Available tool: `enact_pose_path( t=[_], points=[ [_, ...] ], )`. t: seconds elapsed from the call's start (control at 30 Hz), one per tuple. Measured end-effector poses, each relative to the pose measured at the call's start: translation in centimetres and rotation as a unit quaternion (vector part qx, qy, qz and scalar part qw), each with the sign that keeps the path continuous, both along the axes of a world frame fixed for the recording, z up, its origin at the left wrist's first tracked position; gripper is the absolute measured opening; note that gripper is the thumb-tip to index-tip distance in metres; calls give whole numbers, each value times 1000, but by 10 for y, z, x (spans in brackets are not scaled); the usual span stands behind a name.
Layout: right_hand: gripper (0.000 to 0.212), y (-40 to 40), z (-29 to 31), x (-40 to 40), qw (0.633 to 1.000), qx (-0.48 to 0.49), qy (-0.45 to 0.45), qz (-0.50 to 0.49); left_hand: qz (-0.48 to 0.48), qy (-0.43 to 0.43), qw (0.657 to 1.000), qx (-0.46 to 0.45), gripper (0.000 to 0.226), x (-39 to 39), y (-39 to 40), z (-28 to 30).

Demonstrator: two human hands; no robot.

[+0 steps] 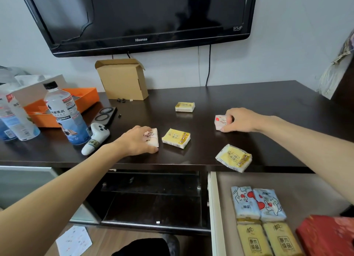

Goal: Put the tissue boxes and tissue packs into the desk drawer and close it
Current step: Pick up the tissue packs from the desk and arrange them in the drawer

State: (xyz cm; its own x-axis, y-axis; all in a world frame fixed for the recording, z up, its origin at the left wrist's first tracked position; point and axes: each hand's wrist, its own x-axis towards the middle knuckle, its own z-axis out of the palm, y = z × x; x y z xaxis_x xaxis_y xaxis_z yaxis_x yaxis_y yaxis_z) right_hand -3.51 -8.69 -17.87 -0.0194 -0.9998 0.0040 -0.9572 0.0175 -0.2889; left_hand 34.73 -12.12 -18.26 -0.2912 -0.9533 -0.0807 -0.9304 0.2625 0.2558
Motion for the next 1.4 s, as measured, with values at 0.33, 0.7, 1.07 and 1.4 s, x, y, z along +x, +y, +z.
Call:
enact_pose_path(
  t=[0.33,0.7,1.07,1.4],
  points=[
    [81,36,5,-4,991,-114,-40,-59,28,52,991,-119,91,-4,26,13],
    [64,156,22,1,987,-129,-90,-12,-174,152,966,-118,72,-80,142,19],
    [53,290,-35,-5,998,-52,5,32,-332,15,937,-106,55,-139,238,-43],
    [55,298,-56,1,993,-7,76,89,-379,-117,903,-166,60,-163,260,-65]
  ],
)
